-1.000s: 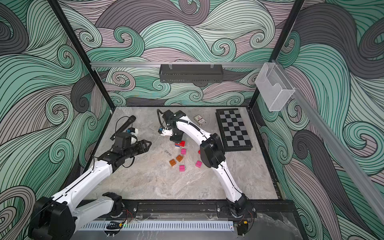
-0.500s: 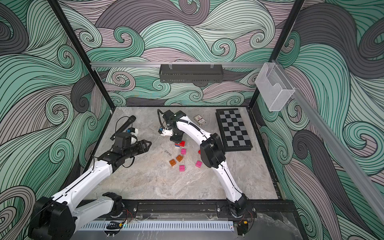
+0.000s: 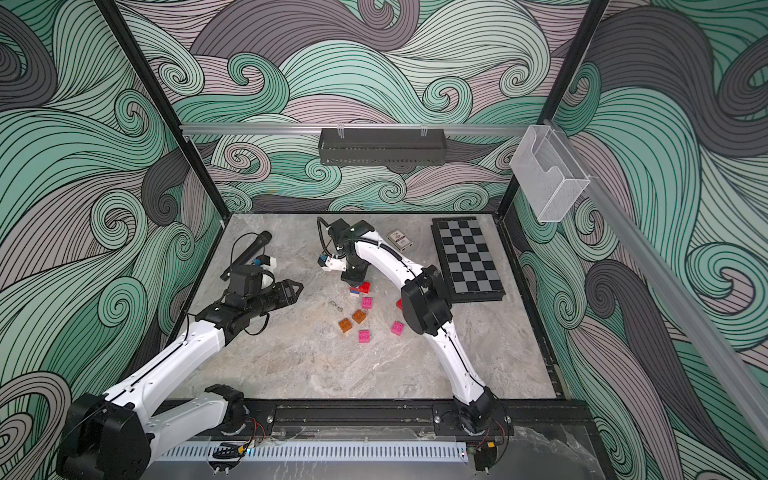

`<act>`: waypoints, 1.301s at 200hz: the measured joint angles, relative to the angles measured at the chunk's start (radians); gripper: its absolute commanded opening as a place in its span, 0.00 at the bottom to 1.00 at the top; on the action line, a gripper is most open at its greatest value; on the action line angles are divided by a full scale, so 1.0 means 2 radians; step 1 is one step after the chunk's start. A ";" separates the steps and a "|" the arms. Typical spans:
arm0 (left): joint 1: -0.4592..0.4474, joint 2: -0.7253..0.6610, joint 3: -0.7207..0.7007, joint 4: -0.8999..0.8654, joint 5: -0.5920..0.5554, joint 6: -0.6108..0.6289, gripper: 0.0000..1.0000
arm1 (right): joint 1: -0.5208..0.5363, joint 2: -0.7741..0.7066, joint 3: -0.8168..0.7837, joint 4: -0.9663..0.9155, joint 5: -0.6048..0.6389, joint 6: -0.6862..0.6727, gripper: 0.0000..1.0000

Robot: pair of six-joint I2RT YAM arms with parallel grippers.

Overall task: Assemble the letter p with lego
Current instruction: Assemble the lego brick with the lego brick, then pick up the lego brick from the center of the board.

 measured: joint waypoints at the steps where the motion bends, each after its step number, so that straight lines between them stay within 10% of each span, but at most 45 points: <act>1: 0.000 0.000 0.000 0.000 0.000 0.000 0.56 | 0.000 0.000 0.000 0.000 0.000 0.000 0.20; 87: 0.000 0.000 0.000 0.000 0.000 0.000 0.55 | -0.008 0.021 0.000 -0.005 -0.006 0.003 0.58; 172: 0.000 -0.001 0.000 0.000 0.000 0.001 0.56 | -0.011 -0.004 -0.018 -0.002 -0.007 0.015 0.65; 260: -0.001 -0.035 0.000 -0.006 0.000 0.002 0.57 | -0.008 -0.358 -0.418 0.124 0.049 0.129 0.59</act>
